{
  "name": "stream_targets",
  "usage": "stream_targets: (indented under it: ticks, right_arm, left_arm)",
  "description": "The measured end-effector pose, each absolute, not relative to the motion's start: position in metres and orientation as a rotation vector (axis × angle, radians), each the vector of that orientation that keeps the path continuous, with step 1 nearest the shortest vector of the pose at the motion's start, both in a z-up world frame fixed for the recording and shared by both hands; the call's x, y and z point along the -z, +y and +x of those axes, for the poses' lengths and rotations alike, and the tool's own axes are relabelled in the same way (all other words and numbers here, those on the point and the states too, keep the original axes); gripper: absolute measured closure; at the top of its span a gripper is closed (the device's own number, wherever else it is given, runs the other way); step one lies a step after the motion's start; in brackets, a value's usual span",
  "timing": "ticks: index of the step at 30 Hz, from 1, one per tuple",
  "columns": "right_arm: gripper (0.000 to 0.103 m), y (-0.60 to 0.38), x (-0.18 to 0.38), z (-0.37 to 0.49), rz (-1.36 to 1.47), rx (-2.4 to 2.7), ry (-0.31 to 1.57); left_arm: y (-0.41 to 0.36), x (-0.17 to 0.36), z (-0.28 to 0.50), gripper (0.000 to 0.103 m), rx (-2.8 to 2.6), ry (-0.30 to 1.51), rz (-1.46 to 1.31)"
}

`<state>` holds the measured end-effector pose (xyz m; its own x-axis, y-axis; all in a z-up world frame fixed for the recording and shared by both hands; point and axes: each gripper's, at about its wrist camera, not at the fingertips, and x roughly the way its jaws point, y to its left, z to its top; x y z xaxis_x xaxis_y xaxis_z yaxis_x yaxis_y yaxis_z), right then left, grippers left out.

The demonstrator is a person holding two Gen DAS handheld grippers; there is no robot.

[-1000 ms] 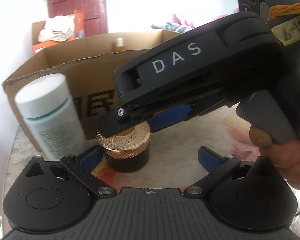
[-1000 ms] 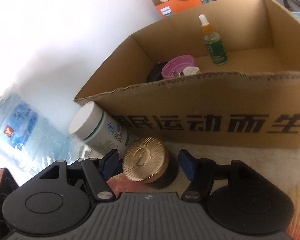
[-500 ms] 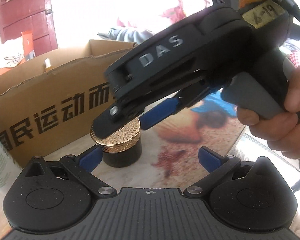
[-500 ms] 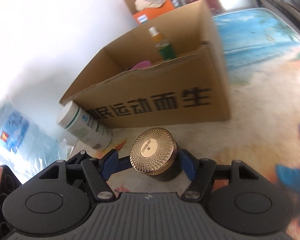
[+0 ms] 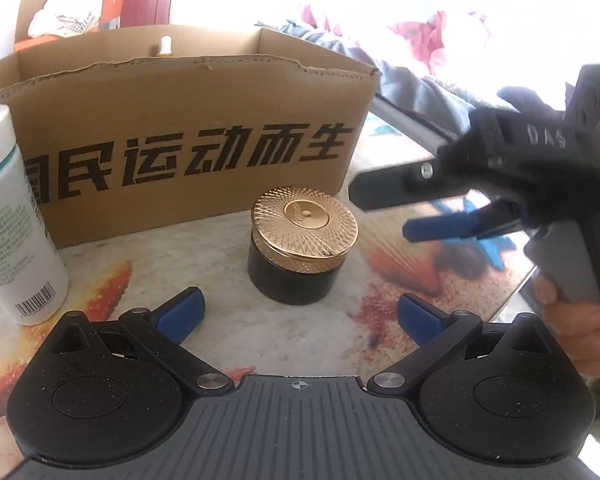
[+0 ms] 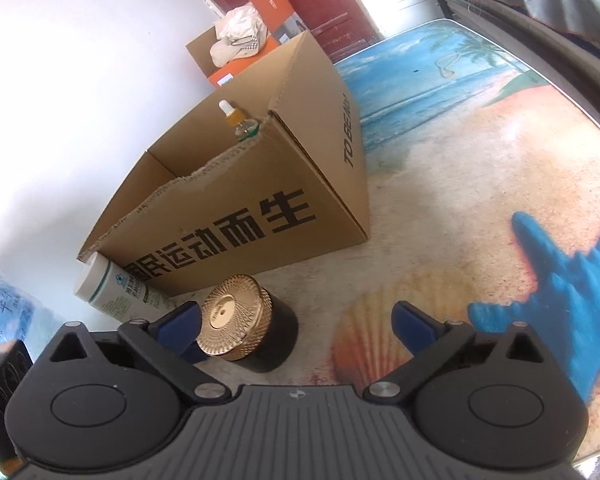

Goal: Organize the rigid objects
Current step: 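Move the right tool to the gold-lidded black jar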

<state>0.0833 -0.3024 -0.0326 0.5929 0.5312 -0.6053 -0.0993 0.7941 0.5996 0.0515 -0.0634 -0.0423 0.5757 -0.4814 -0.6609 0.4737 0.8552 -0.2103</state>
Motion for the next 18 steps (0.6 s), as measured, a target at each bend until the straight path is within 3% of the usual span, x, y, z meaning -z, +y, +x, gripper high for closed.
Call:
stream_targets:
  ticks: [12,18]
  right_arm:
    - [0.000,-0.311,0.039,0.076,0.597,-0.412,0.824]
    - [0.000,-0.296,0.034,0.073,0.459,-0.411,0.826]
  left_arm:
    - [-0.058,0.043,0.068,0.000,0.548,0.821,-0.111]
    - [-0.054,0.042,0.068,0.000,0.544,0.832,-0.121]
